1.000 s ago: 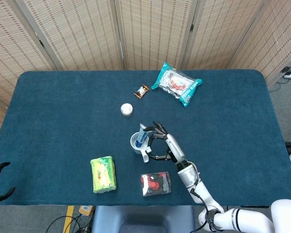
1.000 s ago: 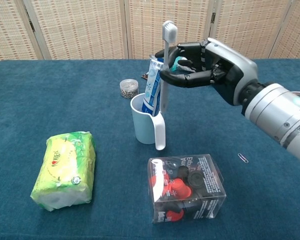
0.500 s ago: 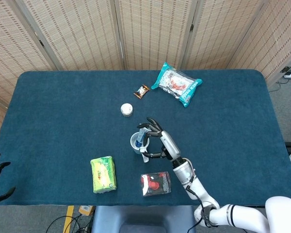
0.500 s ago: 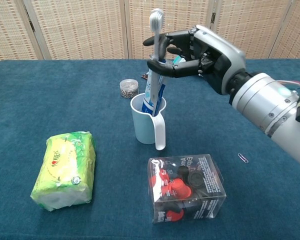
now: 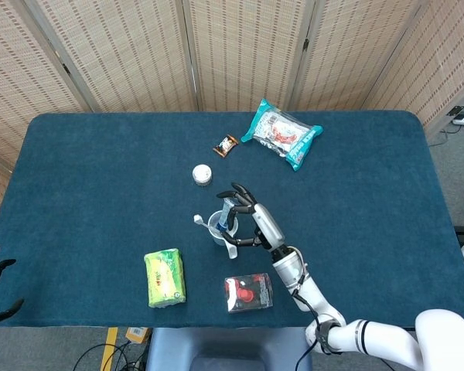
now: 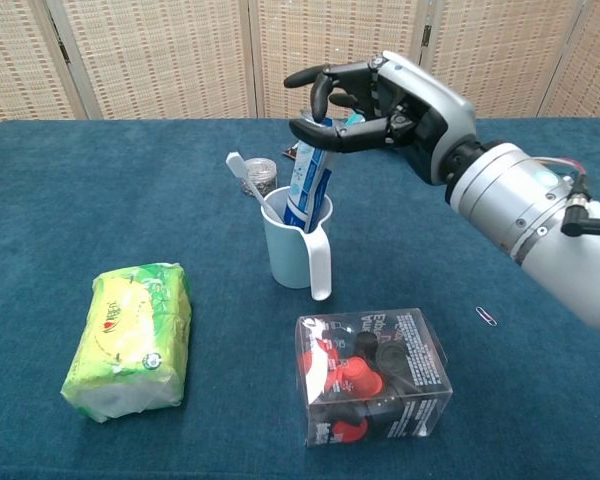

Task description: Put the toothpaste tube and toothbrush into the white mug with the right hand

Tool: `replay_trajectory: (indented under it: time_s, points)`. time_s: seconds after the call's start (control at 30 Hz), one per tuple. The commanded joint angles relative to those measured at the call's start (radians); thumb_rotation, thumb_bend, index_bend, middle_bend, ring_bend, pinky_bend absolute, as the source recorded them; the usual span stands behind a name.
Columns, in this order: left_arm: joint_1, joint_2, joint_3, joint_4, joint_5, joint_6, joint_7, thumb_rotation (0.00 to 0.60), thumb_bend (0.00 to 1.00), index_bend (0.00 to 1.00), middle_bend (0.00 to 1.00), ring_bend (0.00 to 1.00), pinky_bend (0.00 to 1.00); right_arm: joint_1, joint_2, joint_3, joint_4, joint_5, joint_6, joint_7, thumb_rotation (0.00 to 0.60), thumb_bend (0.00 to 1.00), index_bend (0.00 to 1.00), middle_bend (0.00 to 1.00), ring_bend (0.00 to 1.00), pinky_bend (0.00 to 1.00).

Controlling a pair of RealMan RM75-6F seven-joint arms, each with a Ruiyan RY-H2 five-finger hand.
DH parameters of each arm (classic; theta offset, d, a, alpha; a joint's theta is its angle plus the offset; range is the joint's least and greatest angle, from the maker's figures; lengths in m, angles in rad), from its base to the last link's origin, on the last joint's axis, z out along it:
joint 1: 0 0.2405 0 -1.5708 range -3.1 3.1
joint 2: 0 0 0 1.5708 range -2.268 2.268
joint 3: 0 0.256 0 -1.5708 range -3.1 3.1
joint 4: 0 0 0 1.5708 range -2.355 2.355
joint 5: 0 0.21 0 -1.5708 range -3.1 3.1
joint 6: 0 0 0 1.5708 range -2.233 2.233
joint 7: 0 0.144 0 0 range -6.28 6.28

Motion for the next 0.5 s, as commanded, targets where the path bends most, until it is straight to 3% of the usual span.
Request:
replay_trajectory:
  time_s: [0.03, 0.23, 0.5]
  points:
    - [0.0, 0.001, 0.0, -0.001, 0.001, 0.001, 0.001, 0.6, 0.23, 0.26, 0.08, 0.05, 0.15, -0.011, 0.033, -0.004, -0.021, -0.015, 0.018, -0.007, 0.6, 0.21, 0.65, 0.21, 0.0, 0.0]
    - [-0.005, 0.004, -0.004, -0.006, 0.002, 0.0, 0.008, 0.6, 0.23, 0.26, 0.08, 0.05, 0.15, -0.052, 0.162, -0.022, -0.101, -0.044, 0.057, -0.103, 0.6, 0.27, 0.52, 0.21, 0.0, 0.0]
    - [-0.022, 0.004, -0.011, -0.021, 0.011, -0.008, 0.025, 0.6, 0.23, 0.26, 0.08, 0.05, 0.15, -0.135, 0.409, -0.074, -0.239, -0.03, 0.061, -0.326, 0.6, 0.37, 0.26, 0.21, 0.01, 0.02]
